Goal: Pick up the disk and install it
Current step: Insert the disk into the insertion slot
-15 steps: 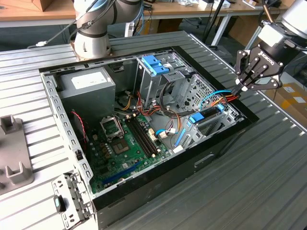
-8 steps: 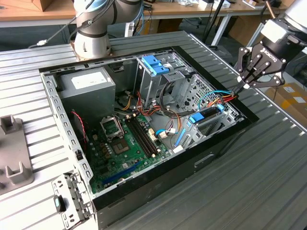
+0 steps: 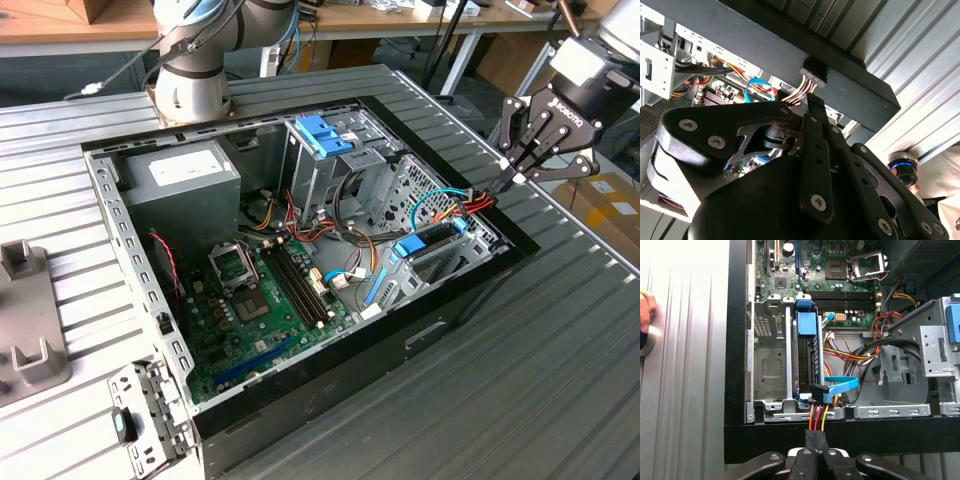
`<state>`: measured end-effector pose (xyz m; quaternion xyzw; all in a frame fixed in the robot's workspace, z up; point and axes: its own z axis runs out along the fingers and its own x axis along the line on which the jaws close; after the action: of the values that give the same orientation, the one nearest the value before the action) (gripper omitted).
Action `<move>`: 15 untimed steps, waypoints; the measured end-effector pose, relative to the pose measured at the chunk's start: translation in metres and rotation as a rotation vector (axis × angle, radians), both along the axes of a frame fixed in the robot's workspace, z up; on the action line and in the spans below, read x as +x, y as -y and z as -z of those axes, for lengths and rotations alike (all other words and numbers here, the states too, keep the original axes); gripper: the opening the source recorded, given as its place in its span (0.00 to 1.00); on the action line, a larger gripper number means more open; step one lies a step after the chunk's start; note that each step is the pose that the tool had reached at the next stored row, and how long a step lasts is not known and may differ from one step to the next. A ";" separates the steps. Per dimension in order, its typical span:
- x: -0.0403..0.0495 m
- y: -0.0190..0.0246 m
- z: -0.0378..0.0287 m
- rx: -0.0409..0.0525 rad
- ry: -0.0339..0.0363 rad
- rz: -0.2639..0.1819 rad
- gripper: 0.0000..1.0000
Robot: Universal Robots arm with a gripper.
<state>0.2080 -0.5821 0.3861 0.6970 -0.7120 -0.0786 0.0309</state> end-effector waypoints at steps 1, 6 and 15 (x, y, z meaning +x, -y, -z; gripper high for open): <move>0.0004 0.0009 0.0005 0.0001 -0.0003 0.000 0.10; 0.0059 0.0042 0.0028 0.0000 -0.0013 0.000 0.10; 0.0079 0.0042 0.0028 0.0000 -0.0014 0.000 0.10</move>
<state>0.2159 -0.5863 0.3832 0.6970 -0.7120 -0.0791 0.0314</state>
